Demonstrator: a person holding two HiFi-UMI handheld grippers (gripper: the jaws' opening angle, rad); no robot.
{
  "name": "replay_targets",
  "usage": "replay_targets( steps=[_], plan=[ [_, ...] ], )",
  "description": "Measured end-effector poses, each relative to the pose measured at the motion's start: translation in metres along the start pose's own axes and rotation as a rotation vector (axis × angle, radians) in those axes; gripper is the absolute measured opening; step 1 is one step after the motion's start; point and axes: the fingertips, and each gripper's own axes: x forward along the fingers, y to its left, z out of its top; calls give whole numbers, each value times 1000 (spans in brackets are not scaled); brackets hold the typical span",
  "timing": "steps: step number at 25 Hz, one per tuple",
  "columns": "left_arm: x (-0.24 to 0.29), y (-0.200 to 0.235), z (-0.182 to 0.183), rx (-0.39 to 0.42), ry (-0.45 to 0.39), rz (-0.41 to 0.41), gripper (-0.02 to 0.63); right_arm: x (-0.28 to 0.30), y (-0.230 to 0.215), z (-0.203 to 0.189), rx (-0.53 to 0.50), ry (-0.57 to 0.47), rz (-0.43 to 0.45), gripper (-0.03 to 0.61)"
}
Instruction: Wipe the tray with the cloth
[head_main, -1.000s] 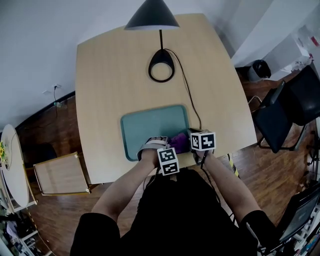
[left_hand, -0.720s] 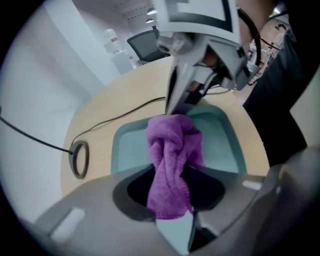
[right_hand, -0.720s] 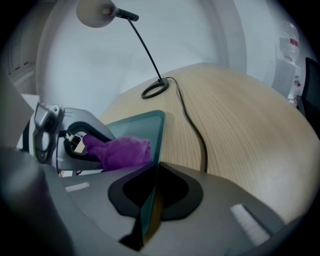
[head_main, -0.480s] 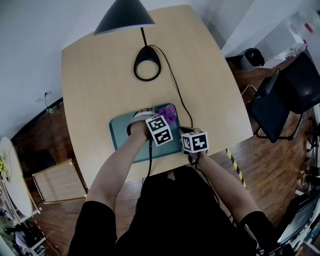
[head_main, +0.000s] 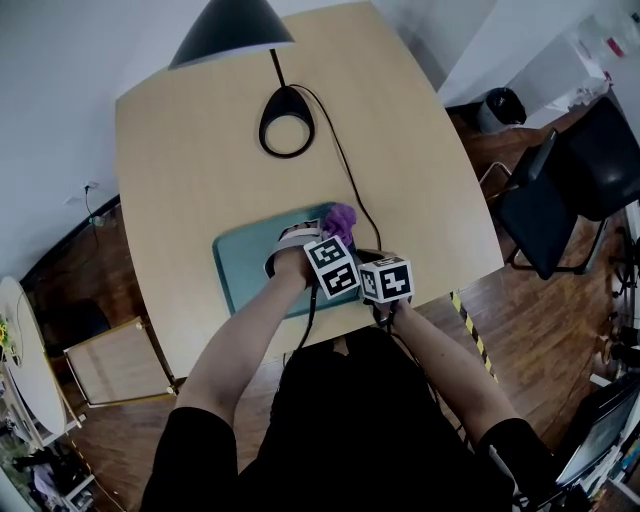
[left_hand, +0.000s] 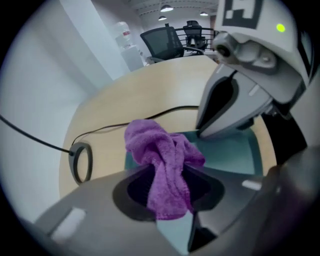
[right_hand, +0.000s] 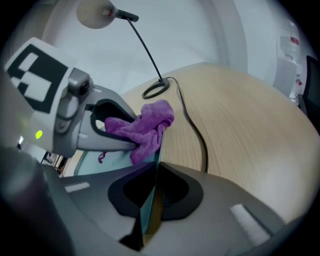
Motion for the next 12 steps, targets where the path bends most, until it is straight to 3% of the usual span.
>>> replay_targets(
  steps=[4,9,12],
  plan=[
    [-10,-48,6,73,-36,-46,160,0,-3,1,7,-2,11,21],
    [-24,-103,1,74,-91,-138,158,1,-4,0,21,9,17,21],
    [-33,-134,2,140,-139,-192,158,3,-6,-5,24,21,12,21]
  ],
)
